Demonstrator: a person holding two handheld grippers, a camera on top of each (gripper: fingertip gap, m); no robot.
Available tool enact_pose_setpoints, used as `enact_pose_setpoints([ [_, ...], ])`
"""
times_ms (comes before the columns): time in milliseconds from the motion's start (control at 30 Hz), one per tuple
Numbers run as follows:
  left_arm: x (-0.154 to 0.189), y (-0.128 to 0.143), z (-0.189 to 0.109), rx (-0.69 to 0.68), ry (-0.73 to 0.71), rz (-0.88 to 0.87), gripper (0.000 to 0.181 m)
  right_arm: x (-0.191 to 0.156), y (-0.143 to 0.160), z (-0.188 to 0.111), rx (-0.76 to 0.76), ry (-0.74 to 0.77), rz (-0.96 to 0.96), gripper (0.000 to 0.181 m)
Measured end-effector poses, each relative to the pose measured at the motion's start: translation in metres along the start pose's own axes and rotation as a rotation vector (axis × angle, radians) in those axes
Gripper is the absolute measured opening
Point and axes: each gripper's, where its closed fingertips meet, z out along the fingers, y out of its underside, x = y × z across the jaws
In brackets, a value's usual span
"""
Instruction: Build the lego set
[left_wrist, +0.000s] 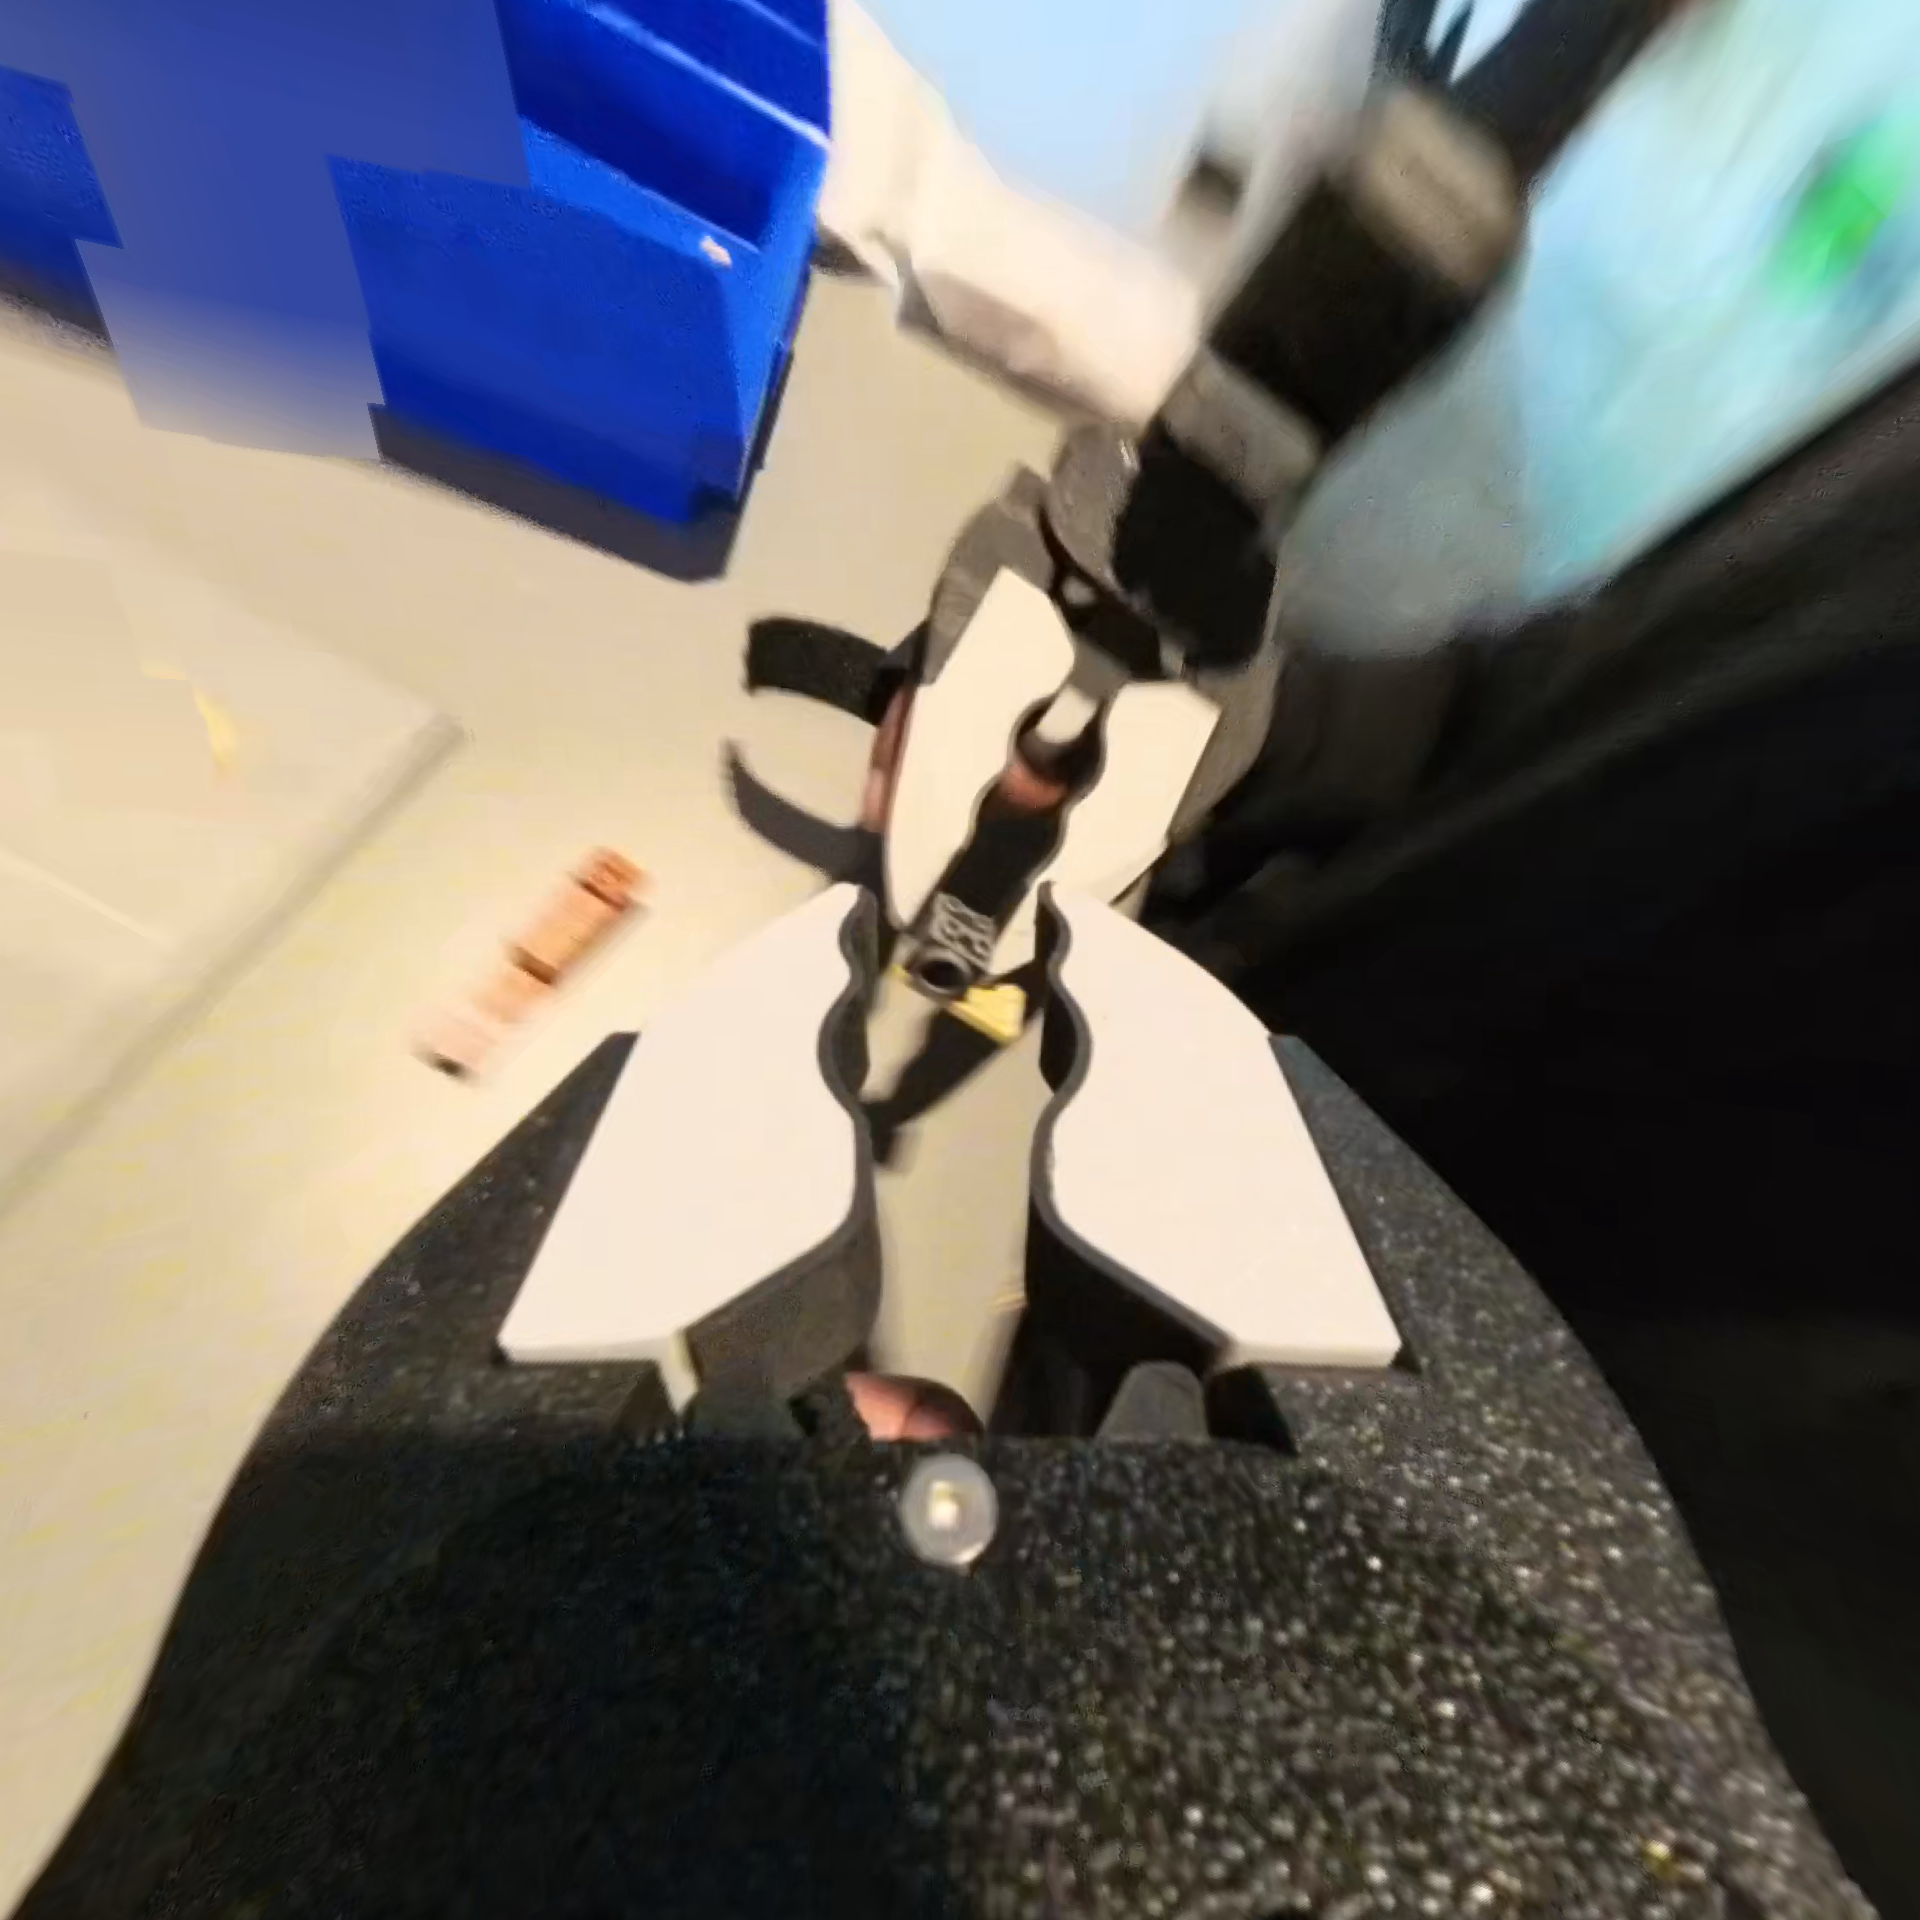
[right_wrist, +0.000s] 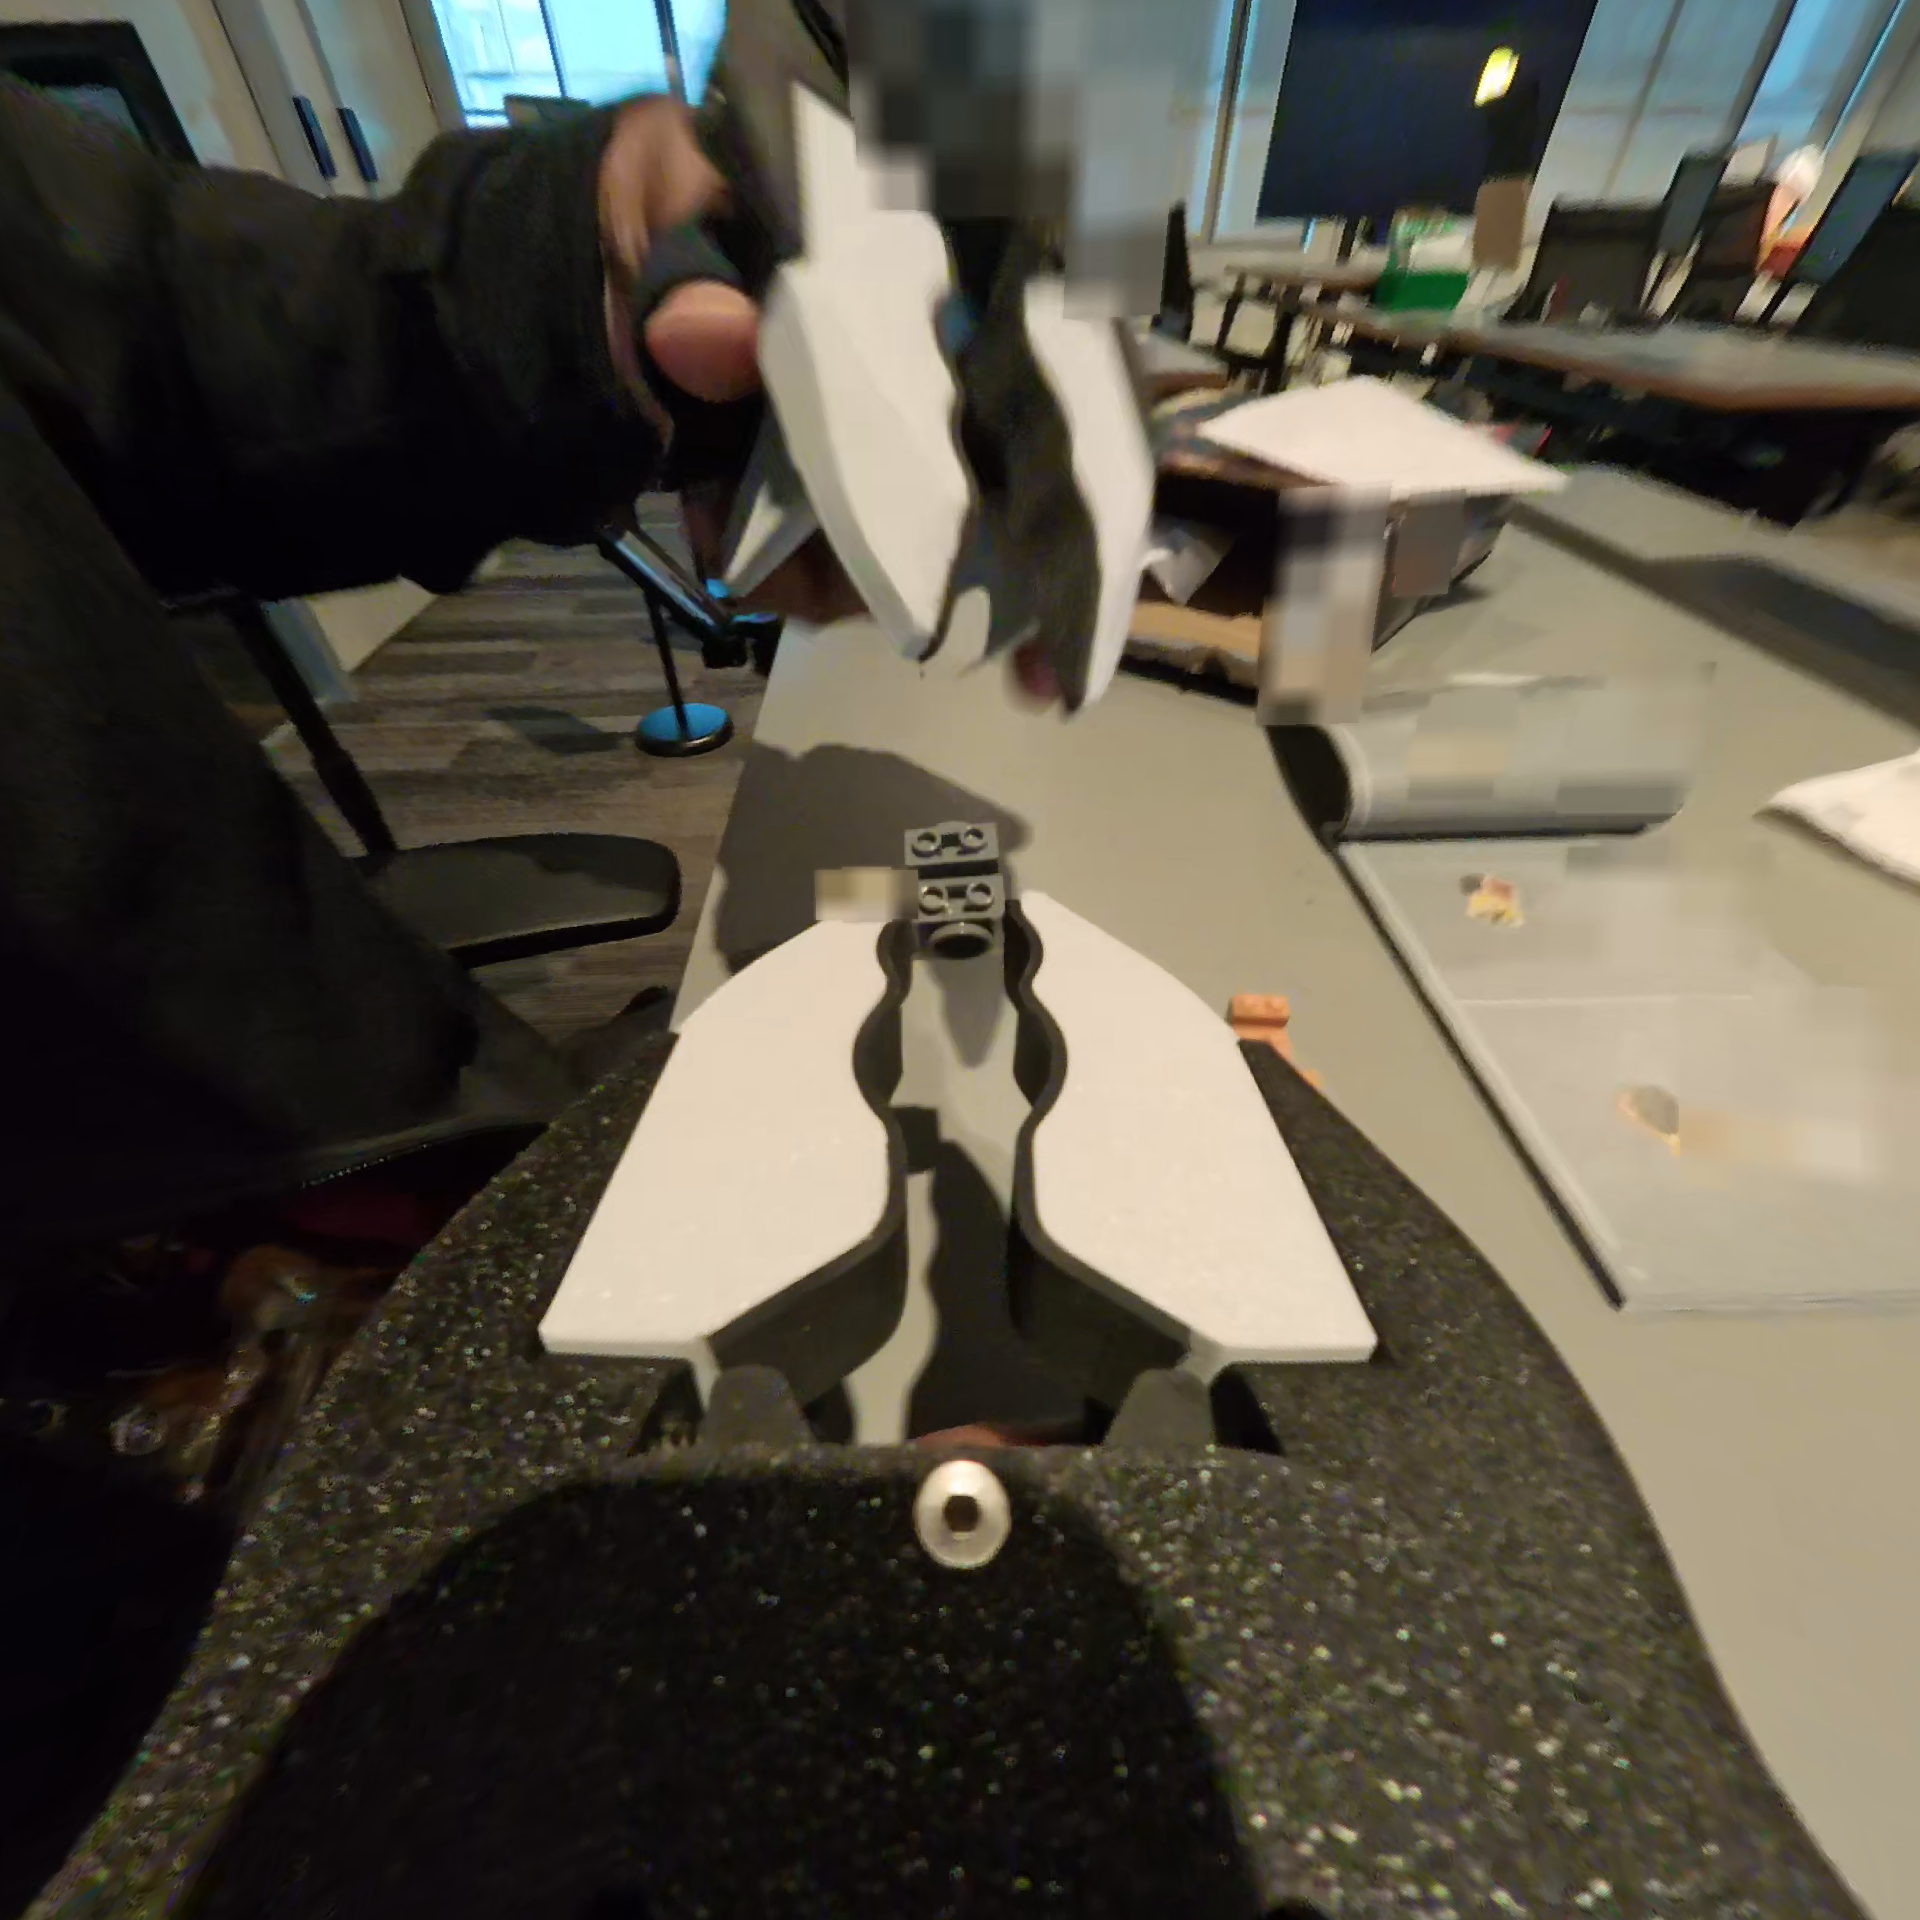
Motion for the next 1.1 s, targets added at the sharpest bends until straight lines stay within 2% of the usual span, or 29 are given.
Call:
enact_pose_setpoints([
  [100, 0.0, 0.011, -0.004, 0.096, 0.089, -0.321, 0.029, -0.002, -0.006, -0.002, 0.032, 0.029, -0.077, 0.016],
  [200, -0.001, 0.017, -0.006, 0.137, 0.101, -0.453, 0.03, -0.001, -0.01, -0.003, 0.05, 0.064, -0.146, 0.016],
  [433, 0.002, 0.023, 0.009, 0.092, 0.101, -0.494, 0.037, 0.002, -0.01, -0.001, 0.037, 0.103, -0.202, 0.015],
  [1000, -0.004, 0.026, 0.018, 0.067, 0.118, -0.539, 0.037, 0.002, -0.007, 0.003, 0.012, 0.134, -0.255, 0.016],
  [1100, -0.003, 0.026, 0.021, 0.058, 0.121, -0.535, 0.032, 0.002, -0.008, 0.003, 0.013, 0.139, -0.268, 0.016],
])
